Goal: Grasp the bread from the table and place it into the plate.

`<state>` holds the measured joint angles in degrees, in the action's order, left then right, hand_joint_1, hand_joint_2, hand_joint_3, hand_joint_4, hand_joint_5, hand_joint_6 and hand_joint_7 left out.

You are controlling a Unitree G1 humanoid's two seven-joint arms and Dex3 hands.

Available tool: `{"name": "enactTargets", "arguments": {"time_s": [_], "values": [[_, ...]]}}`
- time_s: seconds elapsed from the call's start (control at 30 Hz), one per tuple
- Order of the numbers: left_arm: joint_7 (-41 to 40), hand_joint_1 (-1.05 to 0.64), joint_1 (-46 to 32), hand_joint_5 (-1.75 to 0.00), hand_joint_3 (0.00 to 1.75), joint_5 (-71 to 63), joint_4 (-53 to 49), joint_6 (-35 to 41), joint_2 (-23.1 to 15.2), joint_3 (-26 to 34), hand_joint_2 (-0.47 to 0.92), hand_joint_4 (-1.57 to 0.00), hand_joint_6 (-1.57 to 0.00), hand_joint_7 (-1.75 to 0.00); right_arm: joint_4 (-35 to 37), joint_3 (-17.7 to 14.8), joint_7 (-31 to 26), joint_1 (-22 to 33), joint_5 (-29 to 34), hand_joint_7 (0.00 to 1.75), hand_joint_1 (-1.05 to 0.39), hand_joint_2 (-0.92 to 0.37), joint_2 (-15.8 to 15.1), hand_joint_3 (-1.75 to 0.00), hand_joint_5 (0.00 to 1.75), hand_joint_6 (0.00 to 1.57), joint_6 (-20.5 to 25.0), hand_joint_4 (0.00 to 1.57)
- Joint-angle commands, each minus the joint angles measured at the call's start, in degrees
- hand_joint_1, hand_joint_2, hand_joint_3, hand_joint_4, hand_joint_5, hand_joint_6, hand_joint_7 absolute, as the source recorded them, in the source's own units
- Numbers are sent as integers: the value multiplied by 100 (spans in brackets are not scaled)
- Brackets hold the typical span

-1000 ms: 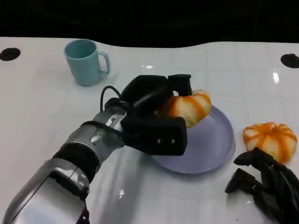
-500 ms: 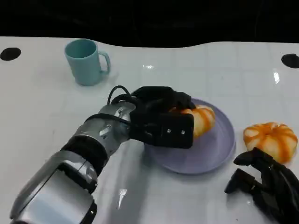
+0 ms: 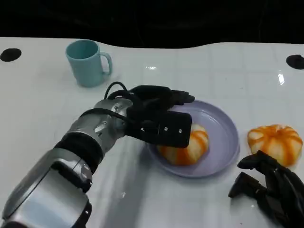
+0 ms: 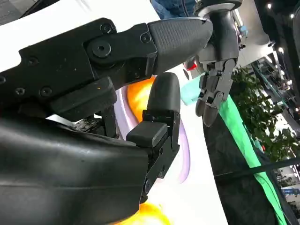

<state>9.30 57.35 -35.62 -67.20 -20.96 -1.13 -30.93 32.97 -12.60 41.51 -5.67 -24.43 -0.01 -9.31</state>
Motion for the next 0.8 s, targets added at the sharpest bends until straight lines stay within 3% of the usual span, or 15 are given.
{"name": "enactTargets", "arguments": {"time_s": [0.03,0.33,0.53,0.8], "values": [[73,-98,11,-29,72,128,221,-110,-184,123,92,-8,-29,-5,-60,11,-166,116,76,117,-54,-92,-101,-23,148,62,74,68],[150,-90,-381,-31,67,567,576,-567,-456,496,92,-13,-30,-4,-49,-9,-73,105,-16,118,-52,-92,-89,-24,149,60,76,66],[1050,-75,-1891,-51,52,2927,1247,-1697,-317,1990,92,-31,-45,-9,-41,-8,-158,90,12,118,-54,-92,-51,-22,150,61,41,67],[1456,-74,-2354,-59,49,3525,1791,-1601,-199,2344,92,-38,-51,-11,-59,3,-154,91,-2,118,-54,-92,-63,-22,150,61,84,66]]}}
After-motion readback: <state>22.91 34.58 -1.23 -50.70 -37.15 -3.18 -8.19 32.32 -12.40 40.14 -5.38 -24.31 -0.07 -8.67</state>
